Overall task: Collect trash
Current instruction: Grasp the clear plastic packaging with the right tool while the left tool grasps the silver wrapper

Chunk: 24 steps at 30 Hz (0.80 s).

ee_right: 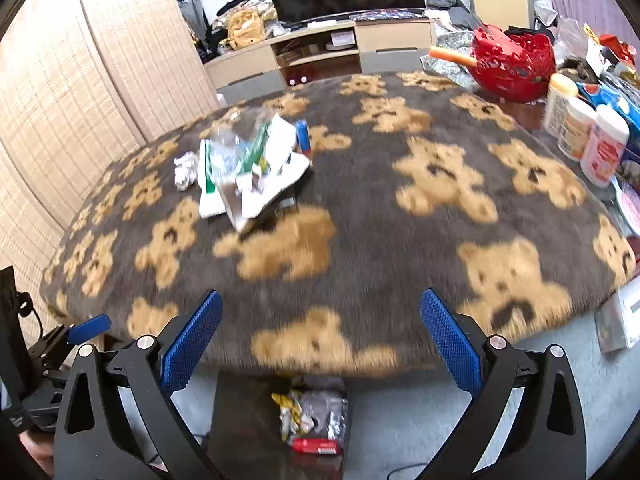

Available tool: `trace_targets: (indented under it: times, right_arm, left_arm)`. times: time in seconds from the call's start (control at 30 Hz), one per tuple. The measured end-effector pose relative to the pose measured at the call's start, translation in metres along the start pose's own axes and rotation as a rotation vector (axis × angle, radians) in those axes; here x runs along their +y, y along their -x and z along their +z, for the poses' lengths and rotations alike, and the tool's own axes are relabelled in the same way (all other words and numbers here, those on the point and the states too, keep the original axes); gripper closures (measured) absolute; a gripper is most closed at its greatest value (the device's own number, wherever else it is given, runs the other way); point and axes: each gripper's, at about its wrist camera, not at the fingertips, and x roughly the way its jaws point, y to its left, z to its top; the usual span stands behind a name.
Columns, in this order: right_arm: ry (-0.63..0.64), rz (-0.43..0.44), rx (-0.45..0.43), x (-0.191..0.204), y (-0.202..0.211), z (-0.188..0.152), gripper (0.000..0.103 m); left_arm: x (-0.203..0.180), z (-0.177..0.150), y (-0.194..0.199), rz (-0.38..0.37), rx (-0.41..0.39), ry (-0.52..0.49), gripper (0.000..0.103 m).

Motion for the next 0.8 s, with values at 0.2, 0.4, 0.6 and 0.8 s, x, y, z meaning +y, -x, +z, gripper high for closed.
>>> trace_targets:
  times: [0.2,0.4,0.6,0.8]
  right_arm:
    - [-0.01,0.05,-0.045,0.009,-0.016,0.038,0.004]
    - [0.0,0.089,-0.063,0.023,-0.039,0.07,0.019]
    - [0.019,0.189,-0.051,0.049,-0.062,0.095,0.051]
    - [0.101,0.189,-0.039,0.08,-0.089,0.108,0.057]
  left_arm:
    - [0.008,0.033,-0.013,0.0,-0.039,-0.002,0.01]
    - [0.016,0.066,-0.029,0.007,-0.062,-0.017,0.014]
    - [0.023,0.088,-0.043,0.012,-0.063,-0.023,0.019]
    - [0.034,0.1,-0.057,0.007,-0.042,-0.007,0.027]
